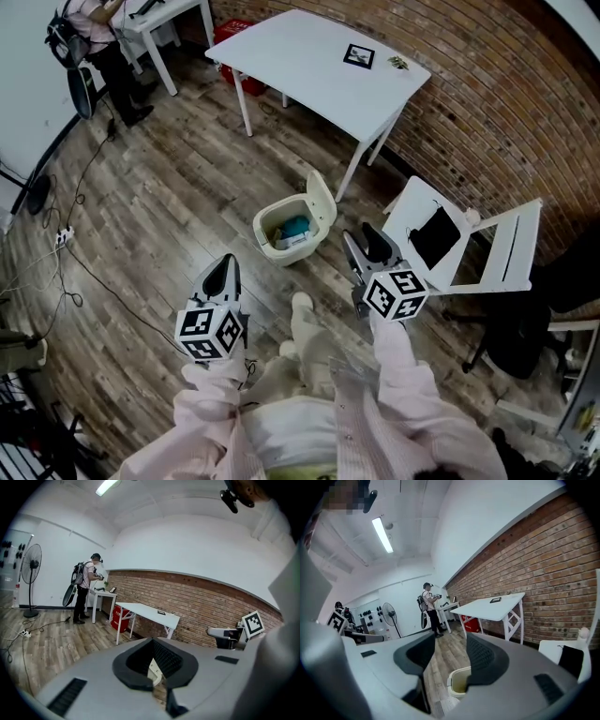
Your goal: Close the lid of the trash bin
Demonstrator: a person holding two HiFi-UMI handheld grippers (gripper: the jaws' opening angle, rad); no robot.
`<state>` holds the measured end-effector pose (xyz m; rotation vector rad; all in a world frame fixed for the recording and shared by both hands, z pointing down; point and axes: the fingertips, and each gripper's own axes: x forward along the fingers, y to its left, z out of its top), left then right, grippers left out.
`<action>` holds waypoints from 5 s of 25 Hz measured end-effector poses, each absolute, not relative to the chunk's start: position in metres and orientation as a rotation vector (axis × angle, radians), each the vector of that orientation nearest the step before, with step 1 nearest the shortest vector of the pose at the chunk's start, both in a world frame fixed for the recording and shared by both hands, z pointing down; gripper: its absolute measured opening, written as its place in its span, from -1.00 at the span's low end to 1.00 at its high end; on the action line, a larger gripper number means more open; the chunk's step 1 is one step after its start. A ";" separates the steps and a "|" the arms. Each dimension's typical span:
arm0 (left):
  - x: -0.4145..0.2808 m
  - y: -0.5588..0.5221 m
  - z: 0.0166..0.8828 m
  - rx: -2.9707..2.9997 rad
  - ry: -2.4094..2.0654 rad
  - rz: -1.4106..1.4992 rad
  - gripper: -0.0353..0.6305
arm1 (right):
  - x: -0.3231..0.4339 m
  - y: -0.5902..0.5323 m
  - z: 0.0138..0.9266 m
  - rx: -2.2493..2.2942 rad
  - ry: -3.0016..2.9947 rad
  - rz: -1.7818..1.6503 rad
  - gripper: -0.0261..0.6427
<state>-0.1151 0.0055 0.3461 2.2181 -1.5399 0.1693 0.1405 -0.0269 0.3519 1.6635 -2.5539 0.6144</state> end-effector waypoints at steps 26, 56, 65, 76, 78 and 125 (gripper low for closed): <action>-0.089 -0.162 0.444 2.002 -1.487 0.299 -0.91 | 0.143 -0.222 0.481 1.393 -2.371 0.808 -0.34; -0.088 -0.173 0.595 1.897 -1.281 0.538 -0.92 | 0.110 -0.264 0.608 1.325 -2.199 0.811 -0.34; -0.095 -0.158 0.610 1.858 -1.297 0.496 -0.92 | 0.095 -0.256 0.608 1.347 -2.225 0.746 -0.34; -0.101 -0.146 0.619 1.857 -1.298 0.489 -0.92 | 0.063 -0.245 0.612 1.313 -2.279 0.757 -0.34; -0.101 -0.144 0.620 1.852 -1.300 0.485 -0.91 | 0.056 -0.242 0.614 1.302 -2.286 0.764 -0.34; -0.157 -0.121 0.698 1.780 -1.309 0.445 -0.91 | -0.058 -0.198 0.740 1.068 -2.273 0.965 -0.91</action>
